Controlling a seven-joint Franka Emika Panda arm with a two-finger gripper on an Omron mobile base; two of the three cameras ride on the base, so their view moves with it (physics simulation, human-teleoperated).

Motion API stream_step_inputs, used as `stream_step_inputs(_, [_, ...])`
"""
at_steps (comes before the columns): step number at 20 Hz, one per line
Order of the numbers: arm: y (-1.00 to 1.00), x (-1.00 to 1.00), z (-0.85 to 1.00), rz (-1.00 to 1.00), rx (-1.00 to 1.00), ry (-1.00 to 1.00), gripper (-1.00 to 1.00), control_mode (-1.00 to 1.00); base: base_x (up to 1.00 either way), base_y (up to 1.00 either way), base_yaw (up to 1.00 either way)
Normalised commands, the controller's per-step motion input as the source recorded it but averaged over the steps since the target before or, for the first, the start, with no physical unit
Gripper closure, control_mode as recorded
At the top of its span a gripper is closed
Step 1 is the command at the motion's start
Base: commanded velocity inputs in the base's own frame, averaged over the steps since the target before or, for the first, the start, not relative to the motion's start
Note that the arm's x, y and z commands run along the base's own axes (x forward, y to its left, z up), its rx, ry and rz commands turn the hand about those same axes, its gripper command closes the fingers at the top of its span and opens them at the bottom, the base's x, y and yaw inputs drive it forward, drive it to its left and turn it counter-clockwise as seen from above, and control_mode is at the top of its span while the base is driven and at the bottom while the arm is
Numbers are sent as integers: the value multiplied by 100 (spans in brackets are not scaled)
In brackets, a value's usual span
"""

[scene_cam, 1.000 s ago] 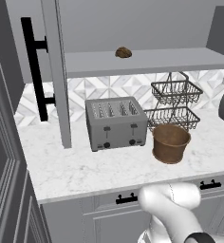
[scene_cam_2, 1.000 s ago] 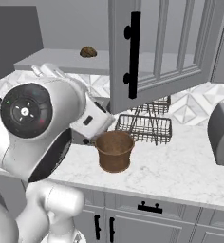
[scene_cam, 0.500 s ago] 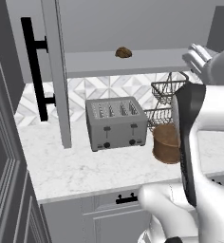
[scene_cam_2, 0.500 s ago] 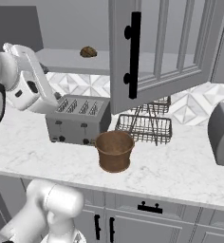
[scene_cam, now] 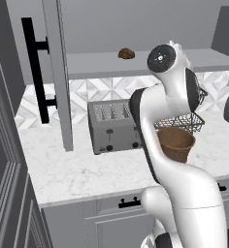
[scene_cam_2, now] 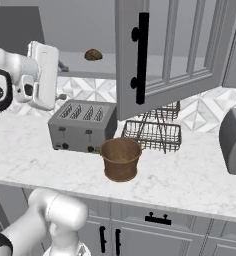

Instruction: Open the cabinet, pick up the bread from the cabinet and place it in the basket. Then move the basket to the dining counter.

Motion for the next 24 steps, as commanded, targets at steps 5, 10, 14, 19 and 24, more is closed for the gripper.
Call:
stream_step_inputs(5, [-21,38,0,-56,19,-38,-100,-100,0,0,0])
stream_step_inputs(10, [-77,41,-1,-40,16,-23,-100,-100,0,0,0])
stream_step_inputs(14, [-78,18,0,-31,14,-23,-100,-100,0,0,0])
stream_step_inputs(19, [-44,27,-28,-29,10,-16,-100,-100,0,0,0])
stream_step_inputs(24, [-17,67,-75,-34,0,-14,-100,-100,0,0,0])
